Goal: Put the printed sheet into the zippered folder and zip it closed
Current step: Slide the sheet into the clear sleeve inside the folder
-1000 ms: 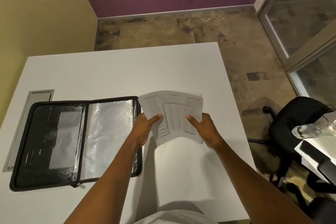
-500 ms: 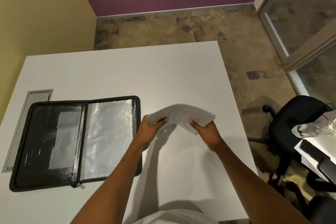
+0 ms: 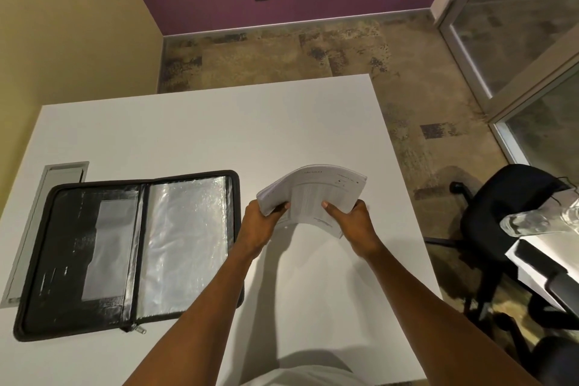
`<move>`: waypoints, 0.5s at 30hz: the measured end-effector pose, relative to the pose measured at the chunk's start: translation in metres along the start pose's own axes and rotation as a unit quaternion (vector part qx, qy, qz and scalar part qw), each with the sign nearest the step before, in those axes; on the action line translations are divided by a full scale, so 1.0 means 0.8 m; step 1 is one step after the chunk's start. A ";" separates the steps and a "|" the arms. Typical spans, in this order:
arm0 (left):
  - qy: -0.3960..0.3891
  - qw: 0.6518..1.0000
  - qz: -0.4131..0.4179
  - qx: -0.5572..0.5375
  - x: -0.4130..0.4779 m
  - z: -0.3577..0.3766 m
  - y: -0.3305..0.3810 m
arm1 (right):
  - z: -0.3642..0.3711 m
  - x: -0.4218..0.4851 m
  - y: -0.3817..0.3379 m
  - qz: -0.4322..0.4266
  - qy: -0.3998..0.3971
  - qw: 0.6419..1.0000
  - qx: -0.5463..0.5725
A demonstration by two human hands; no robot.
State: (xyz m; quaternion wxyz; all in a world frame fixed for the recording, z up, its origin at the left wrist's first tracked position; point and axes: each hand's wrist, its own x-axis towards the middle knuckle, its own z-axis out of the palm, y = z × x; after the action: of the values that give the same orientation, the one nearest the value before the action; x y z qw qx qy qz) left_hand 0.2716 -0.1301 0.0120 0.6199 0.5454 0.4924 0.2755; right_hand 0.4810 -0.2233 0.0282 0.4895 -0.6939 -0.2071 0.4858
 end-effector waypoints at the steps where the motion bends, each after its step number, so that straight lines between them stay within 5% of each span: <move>1: 0.002 1.000 -0.002 -0.008 -0.002 0.001 -0.002 | 0.000 0.000 0.003 0.002 -0.001 1.000 0.000; 11: -0.018 0.998 -0.056 0.024 -0.010 0.001 -0.008 | -0.002 0.001 0.009 0.023 -0.019 0.999 -0.034; 15: -0.044 0.995 -0.092 -0.008 -0.007 -0.024 0.000 | -0.004 0.005 -0.009 0.006 -0.089 0.992 -0.085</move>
State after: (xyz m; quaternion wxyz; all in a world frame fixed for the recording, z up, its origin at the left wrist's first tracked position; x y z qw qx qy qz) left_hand 0.2521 -0.1275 0.0152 0.6683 0.5045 0.5100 0.1970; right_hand 0.4870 -0.2189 0.0332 0.4055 -0.6885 -0.2866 0.5287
